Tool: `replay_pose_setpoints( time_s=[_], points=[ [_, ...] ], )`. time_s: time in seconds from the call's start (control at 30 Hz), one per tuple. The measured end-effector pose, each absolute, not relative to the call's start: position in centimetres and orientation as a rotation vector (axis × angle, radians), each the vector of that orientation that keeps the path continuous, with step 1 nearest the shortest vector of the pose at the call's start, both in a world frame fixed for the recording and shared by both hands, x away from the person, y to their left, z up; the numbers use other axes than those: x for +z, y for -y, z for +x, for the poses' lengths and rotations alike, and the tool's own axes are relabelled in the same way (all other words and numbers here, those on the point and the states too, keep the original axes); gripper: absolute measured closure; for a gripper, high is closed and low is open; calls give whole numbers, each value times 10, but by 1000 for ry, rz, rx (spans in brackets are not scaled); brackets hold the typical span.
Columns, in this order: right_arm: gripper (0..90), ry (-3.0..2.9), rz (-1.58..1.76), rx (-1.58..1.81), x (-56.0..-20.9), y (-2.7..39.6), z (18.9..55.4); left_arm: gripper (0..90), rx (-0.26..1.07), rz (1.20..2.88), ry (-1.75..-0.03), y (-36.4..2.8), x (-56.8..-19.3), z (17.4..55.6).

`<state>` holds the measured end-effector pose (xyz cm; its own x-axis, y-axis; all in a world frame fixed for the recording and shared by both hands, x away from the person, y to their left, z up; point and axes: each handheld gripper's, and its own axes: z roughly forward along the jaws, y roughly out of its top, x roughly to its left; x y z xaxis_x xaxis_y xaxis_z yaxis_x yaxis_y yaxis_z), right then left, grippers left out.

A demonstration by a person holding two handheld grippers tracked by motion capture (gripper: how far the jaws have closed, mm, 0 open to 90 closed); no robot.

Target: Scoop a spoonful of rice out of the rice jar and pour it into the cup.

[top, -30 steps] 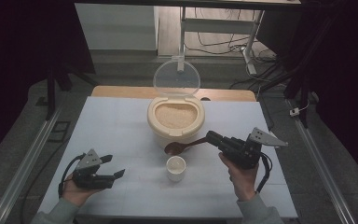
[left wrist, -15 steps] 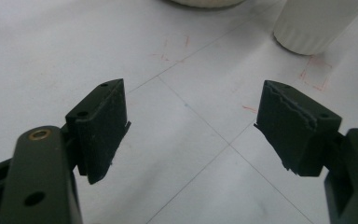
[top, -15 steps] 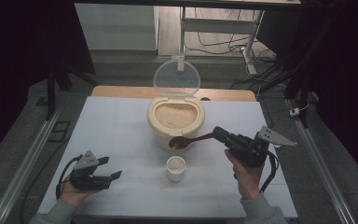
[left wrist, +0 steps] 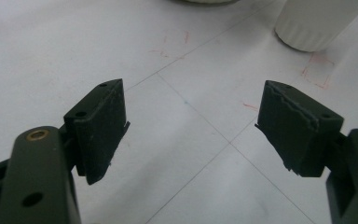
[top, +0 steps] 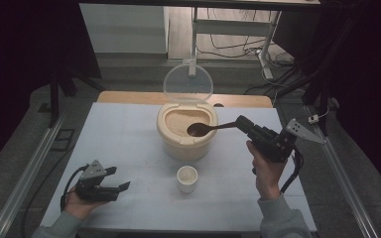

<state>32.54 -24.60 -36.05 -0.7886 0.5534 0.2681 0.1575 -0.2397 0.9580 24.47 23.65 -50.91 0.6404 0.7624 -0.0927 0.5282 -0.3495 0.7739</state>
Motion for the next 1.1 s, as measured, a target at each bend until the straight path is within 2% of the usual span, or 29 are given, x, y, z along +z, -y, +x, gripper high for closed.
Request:
replay_pose_setpoints(
  time_s=[0.6, 1.1],
  points=[
    [826, -1766, 924, 1859, -339, 224, 370, 226, 345, 2057, -1005, -234, -511, 246],
    [826, -1780, 934, 1727, -343, 215, 381, 226, 344, 2058, -1008, -235, -511, 246]
  ],
)
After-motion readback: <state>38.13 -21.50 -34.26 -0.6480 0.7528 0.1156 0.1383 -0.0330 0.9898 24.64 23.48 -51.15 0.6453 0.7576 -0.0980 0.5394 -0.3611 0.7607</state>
